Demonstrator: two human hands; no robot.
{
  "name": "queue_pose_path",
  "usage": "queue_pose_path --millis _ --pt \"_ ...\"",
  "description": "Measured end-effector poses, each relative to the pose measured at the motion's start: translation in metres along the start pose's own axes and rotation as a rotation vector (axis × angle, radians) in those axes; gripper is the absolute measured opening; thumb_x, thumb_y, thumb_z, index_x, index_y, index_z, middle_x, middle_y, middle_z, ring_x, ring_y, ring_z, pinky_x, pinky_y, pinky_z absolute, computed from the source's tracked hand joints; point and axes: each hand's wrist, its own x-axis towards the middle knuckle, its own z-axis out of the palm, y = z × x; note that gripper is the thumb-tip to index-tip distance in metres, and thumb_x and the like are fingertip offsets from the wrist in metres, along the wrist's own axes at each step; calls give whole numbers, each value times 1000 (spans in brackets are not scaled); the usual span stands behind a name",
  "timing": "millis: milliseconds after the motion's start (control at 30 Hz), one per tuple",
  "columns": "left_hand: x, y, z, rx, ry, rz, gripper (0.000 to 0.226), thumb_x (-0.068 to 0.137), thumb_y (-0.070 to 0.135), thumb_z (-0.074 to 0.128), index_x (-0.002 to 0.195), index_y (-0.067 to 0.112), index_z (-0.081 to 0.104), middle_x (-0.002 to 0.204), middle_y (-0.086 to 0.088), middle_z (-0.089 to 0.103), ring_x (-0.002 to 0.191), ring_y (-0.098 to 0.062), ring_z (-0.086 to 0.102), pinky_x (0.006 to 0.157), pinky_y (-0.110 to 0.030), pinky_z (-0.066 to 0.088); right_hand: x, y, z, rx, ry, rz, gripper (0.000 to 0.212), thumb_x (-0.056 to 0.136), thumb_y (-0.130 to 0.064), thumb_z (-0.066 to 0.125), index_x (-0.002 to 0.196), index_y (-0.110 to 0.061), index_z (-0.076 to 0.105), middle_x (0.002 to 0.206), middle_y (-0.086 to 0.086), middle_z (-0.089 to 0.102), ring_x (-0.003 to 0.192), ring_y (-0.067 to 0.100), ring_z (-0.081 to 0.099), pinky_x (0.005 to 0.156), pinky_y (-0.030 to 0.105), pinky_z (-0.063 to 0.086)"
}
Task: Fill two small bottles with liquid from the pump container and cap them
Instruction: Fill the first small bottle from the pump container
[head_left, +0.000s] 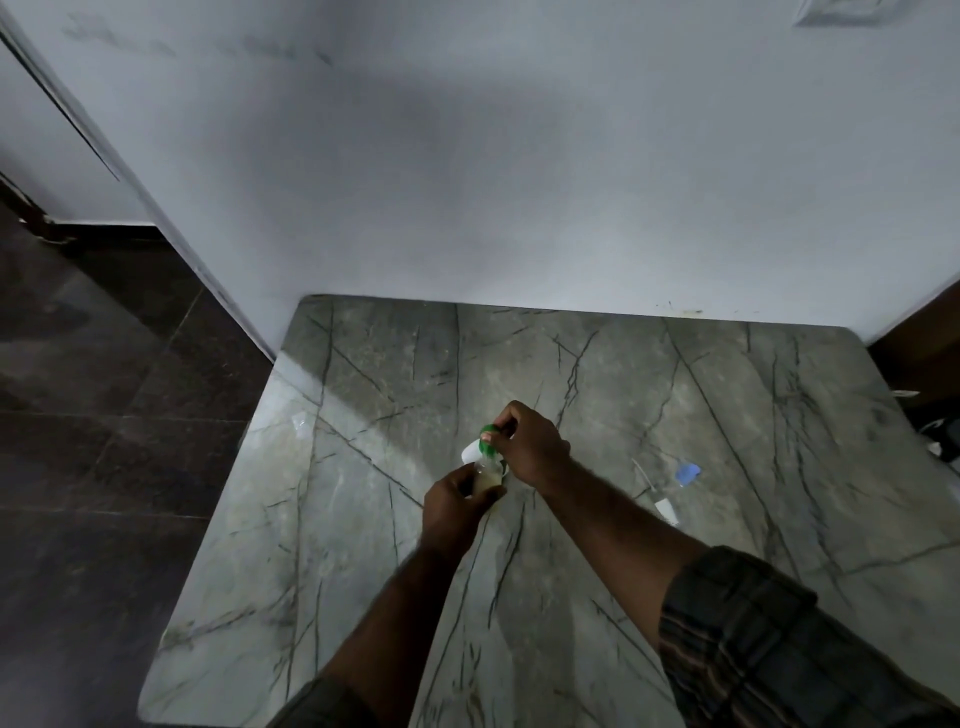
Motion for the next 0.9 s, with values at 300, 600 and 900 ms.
queue_pose_path --millis 300,600,900 --pt "1 3 -3 3 0 2 50 80 29 82 126 17 67 108 -1 76 90 -12 70 68 -10 50 0 -4 -5 26 -18 13 18 88 -37 69 97 -23 61 102 -6 68 101 18 63 102 49 44" --pt "2 -1 -1 15 -6 -11 50 81 32 81 126 17 67 107 0 76 92 -13 71 76 -19 56 2 -1 -3 29 -40 5 19 89 -36 69 97 -21 60 104 -3 69 102 21 63 102 50 44" --pt "4 -4 3 -19 17 -24 42 78 29 83 117 17 73 97 2 78 86 -11 73 76 -26 59 3 2 2 20 -14 -6 19 90 -36 68 97 -21 60 101 -4 68 100 20 63 102 51 44"
